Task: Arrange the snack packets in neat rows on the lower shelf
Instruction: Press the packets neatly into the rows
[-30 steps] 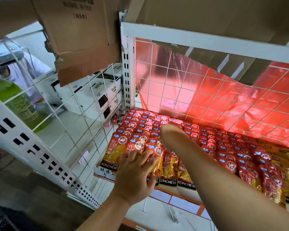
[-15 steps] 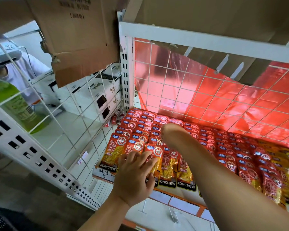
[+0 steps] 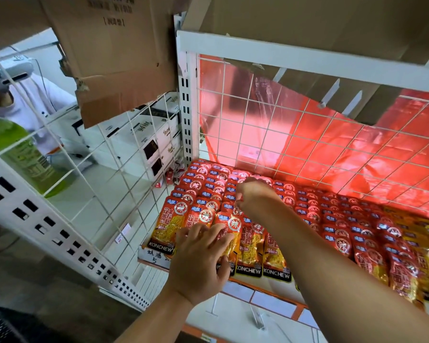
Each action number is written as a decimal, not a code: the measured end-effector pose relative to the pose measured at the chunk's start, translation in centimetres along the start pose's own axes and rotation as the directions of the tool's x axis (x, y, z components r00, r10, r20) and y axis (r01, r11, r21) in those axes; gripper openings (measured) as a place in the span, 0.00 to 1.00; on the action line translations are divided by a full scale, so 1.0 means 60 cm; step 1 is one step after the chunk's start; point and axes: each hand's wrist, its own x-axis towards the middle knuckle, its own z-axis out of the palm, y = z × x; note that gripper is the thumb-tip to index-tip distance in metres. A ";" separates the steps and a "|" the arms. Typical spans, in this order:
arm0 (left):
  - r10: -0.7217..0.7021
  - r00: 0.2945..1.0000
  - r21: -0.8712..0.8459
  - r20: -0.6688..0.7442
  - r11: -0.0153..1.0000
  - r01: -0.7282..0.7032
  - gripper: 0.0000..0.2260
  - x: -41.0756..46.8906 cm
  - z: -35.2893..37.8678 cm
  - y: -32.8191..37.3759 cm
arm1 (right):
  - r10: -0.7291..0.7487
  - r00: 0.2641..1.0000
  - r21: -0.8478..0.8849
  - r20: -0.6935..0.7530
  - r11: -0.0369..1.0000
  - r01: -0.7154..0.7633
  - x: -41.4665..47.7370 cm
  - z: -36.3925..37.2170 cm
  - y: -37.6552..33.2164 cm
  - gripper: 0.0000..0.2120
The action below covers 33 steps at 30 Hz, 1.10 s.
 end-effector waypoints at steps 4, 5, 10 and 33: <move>-0.001 1.000 0.006 0.003 1.000 0.001 0.21 0.000 -0.001 0.000 | -0.003 1.000 -0.027 0.007 1.000 0.004 0.006 0.003 -0.005 0.09; 0.001 1.000 0.009 0.001 1.000 -0.001 0.21 0.000 -0.002 0.000 | 0.000 1.000 -0.034 0.018 0.999 0.000 0.008 0.006 -0.006 0.09; 0.003 1.000 0.020 0.005 1.000 -0.003 0.21 0.000 -0.003 0.000 | -0.015 1.000 0.036 0.020 0.999 0.015 0.010 0.004 -0.001 0.09; 0.014 1.000 0.016 -0.016 1.000 -0.014 0.20 -0.002 0.004 -0.003 | 0.178 0.979 -0.031 0.097 0.984 -0.176 -0.061 0.032 0.064 0.14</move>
